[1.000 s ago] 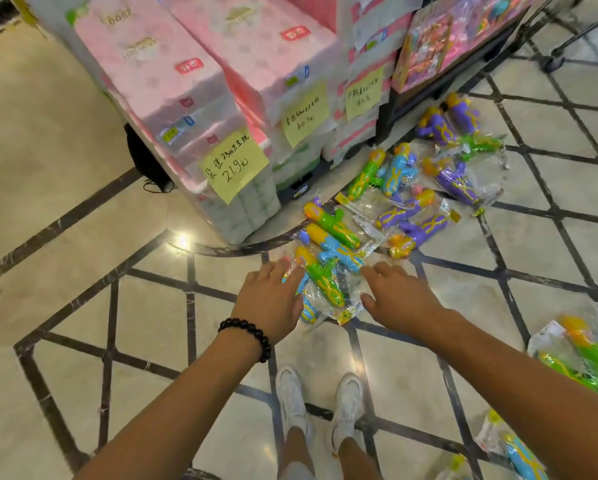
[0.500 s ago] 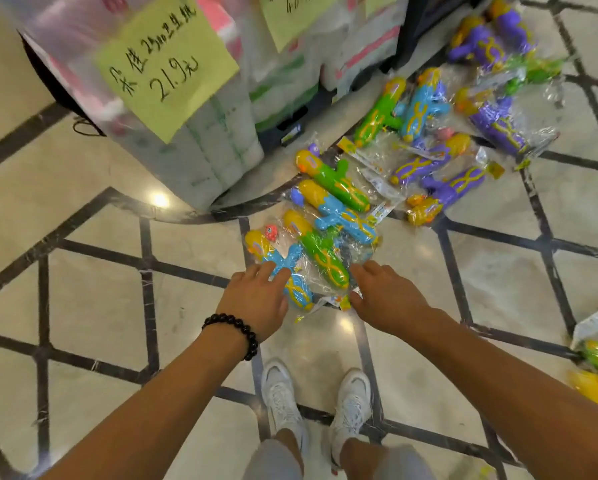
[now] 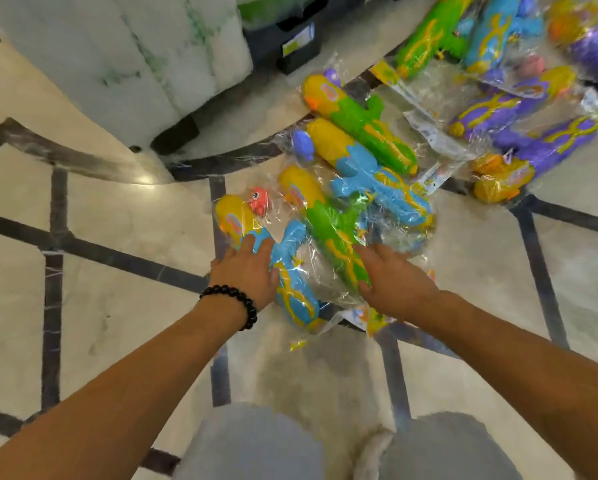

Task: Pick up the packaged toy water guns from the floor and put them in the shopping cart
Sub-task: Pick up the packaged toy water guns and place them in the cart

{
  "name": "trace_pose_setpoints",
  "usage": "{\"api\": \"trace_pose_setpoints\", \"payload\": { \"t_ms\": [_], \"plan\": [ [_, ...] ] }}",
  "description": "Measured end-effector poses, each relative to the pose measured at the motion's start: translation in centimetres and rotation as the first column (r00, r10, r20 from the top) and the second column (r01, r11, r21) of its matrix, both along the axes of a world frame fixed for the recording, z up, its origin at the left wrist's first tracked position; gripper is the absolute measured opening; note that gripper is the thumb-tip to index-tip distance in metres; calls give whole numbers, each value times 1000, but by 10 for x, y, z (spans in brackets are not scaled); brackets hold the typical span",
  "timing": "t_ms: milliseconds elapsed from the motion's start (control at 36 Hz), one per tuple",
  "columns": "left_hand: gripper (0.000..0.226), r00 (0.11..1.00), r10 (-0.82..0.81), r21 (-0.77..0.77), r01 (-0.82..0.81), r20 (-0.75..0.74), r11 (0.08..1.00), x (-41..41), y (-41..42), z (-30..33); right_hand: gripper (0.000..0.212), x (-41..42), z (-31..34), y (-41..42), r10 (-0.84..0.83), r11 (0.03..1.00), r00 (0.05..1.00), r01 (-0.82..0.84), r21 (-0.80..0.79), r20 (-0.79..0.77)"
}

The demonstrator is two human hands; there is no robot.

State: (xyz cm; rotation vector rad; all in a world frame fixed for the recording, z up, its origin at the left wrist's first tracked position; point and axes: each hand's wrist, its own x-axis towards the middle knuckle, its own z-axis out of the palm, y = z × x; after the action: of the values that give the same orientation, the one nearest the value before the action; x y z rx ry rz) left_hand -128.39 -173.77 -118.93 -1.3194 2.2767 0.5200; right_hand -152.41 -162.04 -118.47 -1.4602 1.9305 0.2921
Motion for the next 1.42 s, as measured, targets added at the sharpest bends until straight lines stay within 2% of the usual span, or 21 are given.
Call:
{"api": "trace_pose_setpoints", "payload": {
  "t_ms": [139,222,361,556,667,806,972,1111,1278,1361,1417],
  "plan": [
    [75,988,149,46,-147,-41,988,-4,-4,-81,89,-12,-74,-2,-3,996,1000,2,-89,-17],
    [88,968,238,68,-233,-81,970,-9,-1,-105,96,-11,-98,-5,-80,991,996,82,-105,23],
    [107,952,279,32,-278,-127,960,-23,9,-133,116,5,-129,-9,-148,982,989,147,-122,4],
    [110,879,406,62,-404,-249,913,-31,13,-145,136,20,-145,-18,-187,969,975,162,-186,-124],
    [108,828,454,58,-462,-330,885,-35,15,-148,131,19,-148,-20,-203,962,973,176,-211,-114],
    [106,828,434,52,-446,-356,894,-30,14,-150,125,15,-146,-16,-208,951,976,187,-246,-62],
    [116,788,450,81,-461,-421,884,-8,12,-152,115,13,-136,-9,-201,938,979,183,-295,-31],
    [123,701,546,106,-567,-459,817,19,16,-153,109,17,-124,0,-186,940,983,180,-291,6],
    [123,603,675,263,-631,-425,730,32,14,-139,105,23,-108,11,-179,932,978,204,-300,109],
    [120,501,710,333,-646,-494,687,33,8,-129,103,23,-99,13,-199,917,964,247,-315,176],
    [115,387,729,411,-634,-564,655,35,4,-122,100,22,-91,12,-198,904,952,269,-331,232]
  ]
}}
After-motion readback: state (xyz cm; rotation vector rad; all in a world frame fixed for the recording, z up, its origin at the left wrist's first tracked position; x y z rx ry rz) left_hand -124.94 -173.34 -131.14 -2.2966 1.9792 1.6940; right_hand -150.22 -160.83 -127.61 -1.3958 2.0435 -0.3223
